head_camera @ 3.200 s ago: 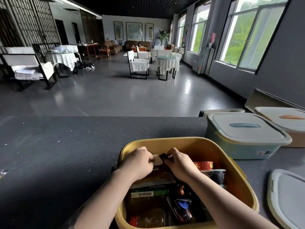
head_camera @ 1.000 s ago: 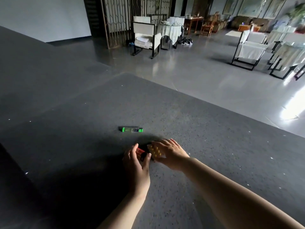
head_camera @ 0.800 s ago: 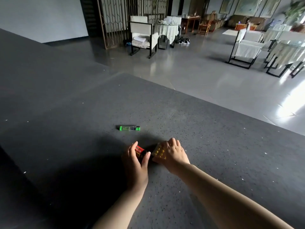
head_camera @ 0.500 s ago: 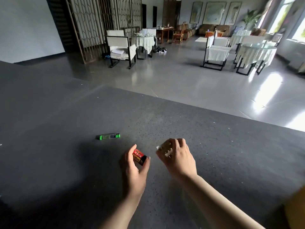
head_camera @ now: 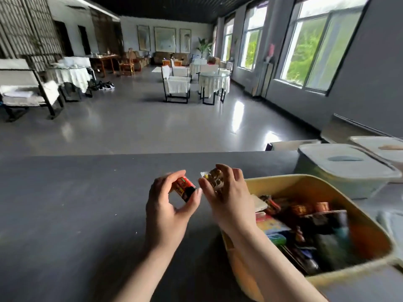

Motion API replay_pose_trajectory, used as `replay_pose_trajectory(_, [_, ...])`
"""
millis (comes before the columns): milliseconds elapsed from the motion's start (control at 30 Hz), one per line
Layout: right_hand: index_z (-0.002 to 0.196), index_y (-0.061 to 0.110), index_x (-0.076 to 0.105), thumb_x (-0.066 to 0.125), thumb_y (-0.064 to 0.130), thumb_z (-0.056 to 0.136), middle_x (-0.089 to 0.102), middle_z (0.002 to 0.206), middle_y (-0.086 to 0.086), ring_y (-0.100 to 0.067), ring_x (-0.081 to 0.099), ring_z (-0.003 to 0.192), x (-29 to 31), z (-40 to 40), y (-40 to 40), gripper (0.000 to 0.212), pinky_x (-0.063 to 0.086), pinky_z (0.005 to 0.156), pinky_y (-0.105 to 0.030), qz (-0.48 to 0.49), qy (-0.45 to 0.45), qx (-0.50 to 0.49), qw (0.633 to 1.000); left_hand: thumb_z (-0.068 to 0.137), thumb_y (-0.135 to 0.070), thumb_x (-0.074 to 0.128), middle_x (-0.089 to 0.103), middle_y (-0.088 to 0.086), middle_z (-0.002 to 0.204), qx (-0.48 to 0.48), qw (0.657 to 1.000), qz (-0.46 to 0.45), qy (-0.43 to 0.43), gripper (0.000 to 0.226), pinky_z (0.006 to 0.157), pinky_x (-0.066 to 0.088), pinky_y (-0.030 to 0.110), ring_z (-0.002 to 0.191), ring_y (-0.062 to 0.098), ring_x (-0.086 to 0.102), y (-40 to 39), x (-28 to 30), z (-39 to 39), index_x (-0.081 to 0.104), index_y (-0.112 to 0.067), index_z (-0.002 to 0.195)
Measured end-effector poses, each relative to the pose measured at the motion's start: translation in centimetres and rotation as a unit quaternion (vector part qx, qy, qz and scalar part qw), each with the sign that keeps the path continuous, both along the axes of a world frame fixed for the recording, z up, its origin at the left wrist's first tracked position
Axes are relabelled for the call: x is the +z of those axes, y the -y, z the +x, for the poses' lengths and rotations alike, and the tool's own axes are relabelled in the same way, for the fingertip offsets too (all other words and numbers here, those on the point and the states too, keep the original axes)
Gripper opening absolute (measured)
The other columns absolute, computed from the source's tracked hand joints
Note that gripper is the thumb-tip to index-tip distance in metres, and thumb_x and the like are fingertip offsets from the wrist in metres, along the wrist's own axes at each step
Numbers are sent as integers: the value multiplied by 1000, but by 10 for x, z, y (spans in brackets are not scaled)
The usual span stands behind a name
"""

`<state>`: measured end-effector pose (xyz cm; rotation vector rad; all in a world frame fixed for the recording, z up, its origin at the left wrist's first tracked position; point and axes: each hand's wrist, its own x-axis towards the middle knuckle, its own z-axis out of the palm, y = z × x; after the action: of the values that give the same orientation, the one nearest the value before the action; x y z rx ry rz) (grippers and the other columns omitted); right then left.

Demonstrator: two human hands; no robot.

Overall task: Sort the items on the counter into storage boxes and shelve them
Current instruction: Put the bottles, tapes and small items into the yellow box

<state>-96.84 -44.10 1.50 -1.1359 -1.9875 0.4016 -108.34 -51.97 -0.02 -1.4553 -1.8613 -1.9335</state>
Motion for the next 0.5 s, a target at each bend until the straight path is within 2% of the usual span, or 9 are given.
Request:
replay_pose_trajectory(200, [133,31,45,50,64,84,49,126,3,-19,51,115,-15,91,-44,60,48,85,-34,-37,4,-74,997,75,-50,69,61,-9,112,-71,991,-109,-28,49,85,39,8,105,4,55,-46,-11,71,64,-23,116])
replay_pose_trajectory(300, [136,28,45,55,62,83,49,128,-1,-21,49,117,-18,129,-70,63,46,93,-38,-55,3,-92,994,76,-43,74,60,-10,115,-88,973,-195,-88,47,84,40,15,105,7,56,-77,-9,85,62,-25,118])
replay_pose_trajectory(400, [137,27,44,59,59,82,49,130,-2,-21,48,118,-22,158,-93,65,44,97,-37,-69,25,-83,994,77,-44,73,57,-10,121,-93,940,-288,-157,51,86,41,20,107,11,56,-108,-4,89,59,-27,123])
replay_pose_trajectory(500, [135,28,44,60,60,81,50,131,1,-19,51,117,-27,168,-111,65,42,90,-31,-93,58,-55,992,80,-53,67,56,-8,129,-78,890,-384,-234,54,103,35,26,117,15,51,-124,-12,88,55,-27,126])
